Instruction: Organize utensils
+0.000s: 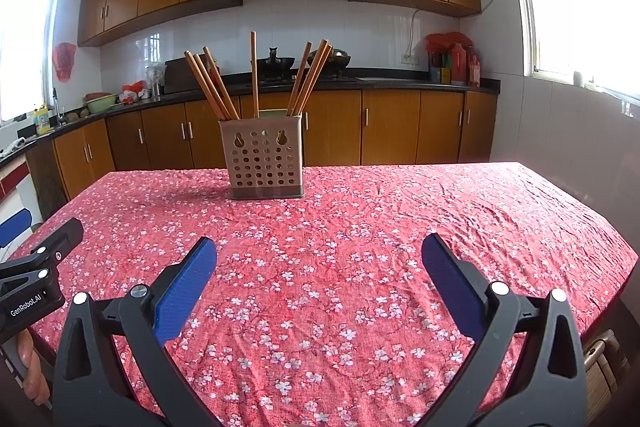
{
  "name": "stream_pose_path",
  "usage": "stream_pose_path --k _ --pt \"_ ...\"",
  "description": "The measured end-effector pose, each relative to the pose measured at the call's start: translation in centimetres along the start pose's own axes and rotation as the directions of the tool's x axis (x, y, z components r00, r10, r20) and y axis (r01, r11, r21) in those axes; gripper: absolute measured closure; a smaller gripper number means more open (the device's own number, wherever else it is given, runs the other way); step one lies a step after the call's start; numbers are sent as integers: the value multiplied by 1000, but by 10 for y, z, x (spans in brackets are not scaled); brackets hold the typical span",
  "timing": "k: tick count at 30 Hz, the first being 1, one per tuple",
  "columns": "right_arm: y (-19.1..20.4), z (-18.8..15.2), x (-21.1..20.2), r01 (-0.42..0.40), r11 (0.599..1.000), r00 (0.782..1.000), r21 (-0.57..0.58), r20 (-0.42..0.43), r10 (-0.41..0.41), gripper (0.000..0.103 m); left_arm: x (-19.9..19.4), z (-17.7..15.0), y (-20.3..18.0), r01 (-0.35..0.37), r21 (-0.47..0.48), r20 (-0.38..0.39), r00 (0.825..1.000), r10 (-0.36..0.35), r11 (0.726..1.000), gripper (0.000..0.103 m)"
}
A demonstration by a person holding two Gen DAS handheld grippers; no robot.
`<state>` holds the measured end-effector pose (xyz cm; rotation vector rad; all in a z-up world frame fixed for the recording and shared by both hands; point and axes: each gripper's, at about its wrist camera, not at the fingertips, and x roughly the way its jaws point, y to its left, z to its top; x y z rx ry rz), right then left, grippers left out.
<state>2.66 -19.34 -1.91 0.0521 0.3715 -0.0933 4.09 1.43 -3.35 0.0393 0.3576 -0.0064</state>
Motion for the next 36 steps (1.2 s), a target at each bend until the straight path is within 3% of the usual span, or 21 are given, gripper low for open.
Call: stream_pose_path --k 36 --pt "4 -1 -1 2 1000 1000 5 -3 -2 2 0 -1 4 7 -4 -3 1000 -7 1000 4"
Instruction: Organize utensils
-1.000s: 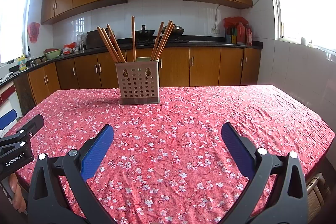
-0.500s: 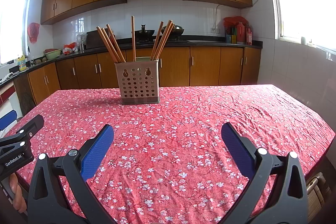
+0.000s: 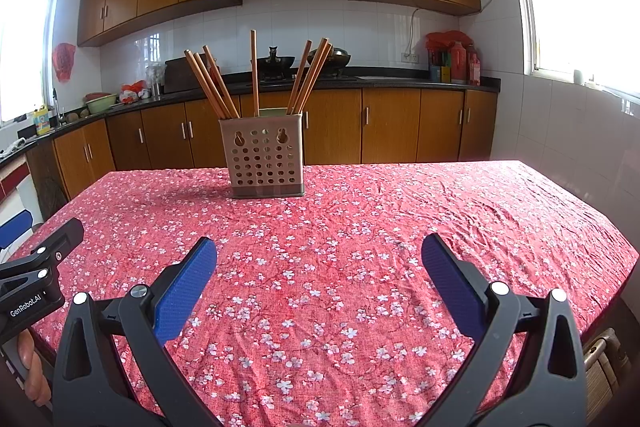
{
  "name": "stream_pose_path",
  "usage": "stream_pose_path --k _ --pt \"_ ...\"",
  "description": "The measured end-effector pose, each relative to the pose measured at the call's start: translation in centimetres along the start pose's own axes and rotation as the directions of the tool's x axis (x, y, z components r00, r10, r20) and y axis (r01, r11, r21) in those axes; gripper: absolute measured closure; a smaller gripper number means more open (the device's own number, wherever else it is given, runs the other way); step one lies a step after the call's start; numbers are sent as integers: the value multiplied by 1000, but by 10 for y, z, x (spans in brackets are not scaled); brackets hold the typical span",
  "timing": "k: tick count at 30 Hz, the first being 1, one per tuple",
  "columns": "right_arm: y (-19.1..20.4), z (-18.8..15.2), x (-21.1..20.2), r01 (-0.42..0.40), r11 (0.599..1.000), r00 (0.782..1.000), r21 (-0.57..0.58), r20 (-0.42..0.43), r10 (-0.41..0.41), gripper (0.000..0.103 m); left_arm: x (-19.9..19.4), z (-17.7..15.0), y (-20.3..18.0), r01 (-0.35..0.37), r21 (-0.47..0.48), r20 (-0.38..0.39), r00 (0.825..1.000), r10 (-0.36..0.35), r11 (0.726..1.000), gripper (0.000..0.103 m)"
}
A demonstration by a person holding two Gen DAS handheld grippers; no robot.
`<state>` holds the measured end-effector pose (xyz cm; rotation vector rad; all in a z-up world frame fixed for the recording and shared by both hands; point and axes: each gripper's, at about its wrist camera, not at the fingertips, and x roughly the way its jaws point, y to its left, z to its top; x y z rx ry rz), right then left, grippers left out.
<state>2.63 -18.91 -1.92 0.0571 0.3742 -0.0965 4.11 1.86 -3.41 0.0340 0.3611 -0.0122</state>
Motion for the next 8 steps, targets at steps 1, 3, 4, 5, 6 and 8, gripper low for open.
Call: stream_pose_path --k 1,3,4,5,6,8 --pt "1 -1 -1 0 1000 1000 0 0 0 2 0 0 0 0 0 1 1000 0 1000 4" --pt "0 0 0 0 1000 1000 0 0 0 2 0 -1 0 0 1 1 1000 0 1000 4" --pt "1 -1 -1 0 1000 1000 0 0 0 2 0 0 0 -1 1 0 1000 1 1000 4" --pt "0 0 0 0 1000 1000 0 0 0 2 0 0 0 0 1 -1 1000 0 1000 4" --pt "-1 0 0 0 1000 1000 0 -1 0 2 0 0 0 0 1 -1 1000 0 1000 4" --pt "-1 0 0 -1 1000 1000 0 0 1 2 0 0 0 -1 -1 -1 1000 1 1000 4"
